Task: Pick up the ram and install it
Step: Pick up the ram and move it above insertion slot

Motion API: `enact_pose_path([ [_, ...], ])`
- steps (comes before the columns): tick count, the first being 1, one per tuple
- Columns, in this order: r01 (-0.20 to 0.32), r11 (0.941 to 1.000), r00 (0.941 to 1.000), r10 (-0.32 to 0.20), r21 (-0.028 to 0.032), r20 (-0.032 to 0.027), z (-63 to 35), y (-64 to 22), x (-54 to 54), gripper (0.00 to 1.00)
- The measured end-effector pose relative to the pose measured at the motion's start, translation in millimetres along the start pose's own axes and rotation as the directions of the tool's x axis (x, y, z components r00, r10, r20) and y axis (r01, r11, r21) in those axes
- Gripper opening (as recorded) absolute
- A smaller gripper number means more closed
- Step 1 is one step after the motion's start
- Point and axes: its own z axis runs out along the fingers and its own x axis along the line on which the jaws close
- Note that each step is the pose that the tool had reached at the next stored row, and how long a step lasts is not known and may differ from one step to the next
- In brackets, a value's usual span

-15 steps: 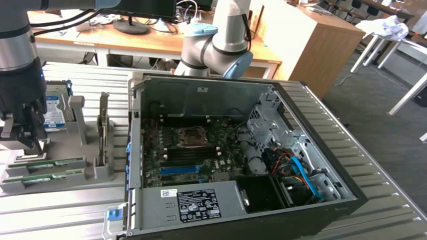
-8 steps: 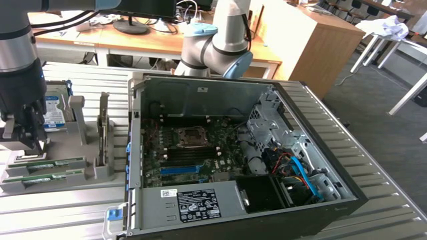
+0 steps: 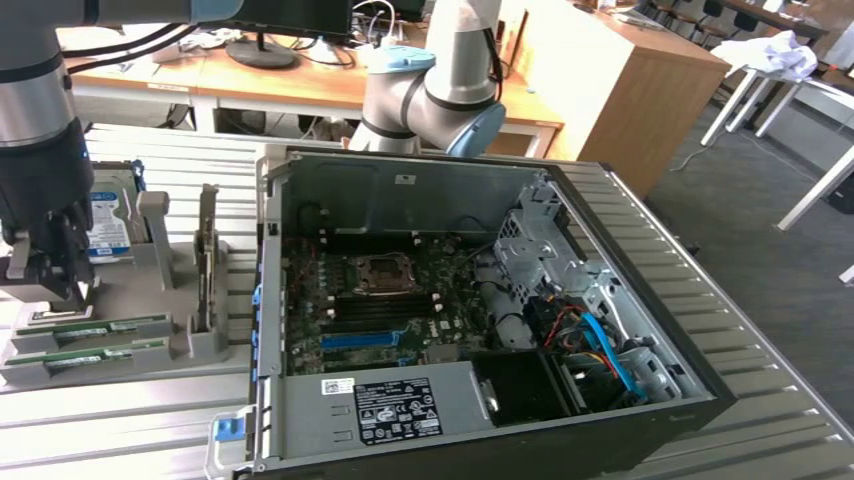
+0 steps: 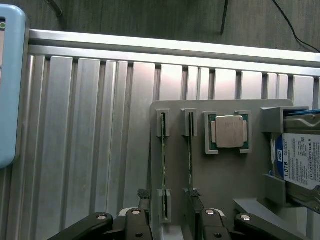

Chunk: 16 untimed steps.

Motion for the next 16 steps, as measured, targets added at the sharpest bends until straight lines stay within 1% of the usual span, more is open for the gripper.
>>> enact_pose_path([
  [16, 0.006, 1.0000, 1.0000, -0.006, -0.0002, -0.0003, 3.0, -0.1, 0.8, 0.41],
])
